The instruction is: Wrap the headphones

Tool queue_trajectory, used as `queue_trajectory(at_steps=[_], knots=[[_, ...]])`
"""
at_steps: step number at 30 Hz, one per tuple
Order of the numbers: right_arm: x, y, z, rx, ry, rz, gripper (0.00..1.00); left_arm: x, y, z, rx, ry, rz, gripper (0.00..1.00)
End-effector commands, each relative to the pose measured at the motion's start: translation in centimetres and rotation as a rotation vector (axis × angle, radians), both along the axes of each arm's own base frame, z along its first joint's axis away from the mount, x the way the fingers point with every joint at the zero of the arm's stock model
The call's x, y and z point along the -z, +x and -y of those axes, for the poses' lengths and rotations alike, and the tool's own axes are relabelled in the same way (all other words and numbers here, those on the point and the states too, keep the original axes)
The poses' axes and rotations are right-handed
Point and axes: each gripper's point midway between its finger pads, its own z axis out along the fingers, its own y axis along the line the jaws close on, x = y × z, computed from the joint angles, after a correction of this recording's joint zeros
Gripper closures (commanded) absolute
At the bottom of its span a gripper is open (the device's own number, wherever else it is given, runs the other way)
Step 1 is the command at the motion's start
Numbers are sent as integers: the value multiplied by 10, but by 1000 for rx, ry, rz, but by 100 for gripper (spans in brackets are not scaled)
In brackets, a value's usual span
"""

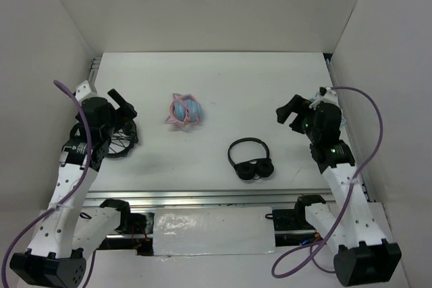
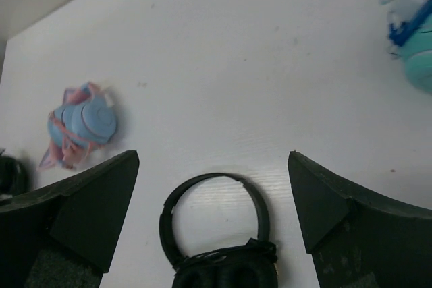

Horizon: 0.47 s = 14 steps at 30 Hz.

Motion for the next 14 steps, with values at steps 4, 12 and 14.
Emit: queue_trajectory(at_steps=[4,12,14], knots=[[-2,-31,65,367,-45,32,0,12,3,5,9,-35,-36,1],[-6,-39,74,416,-43,61,0,10,-3,0,-19,-37,-8,1],[-9,-40,75,422,-43,75,0,10,-2,2,-10,-38,-7,1]])
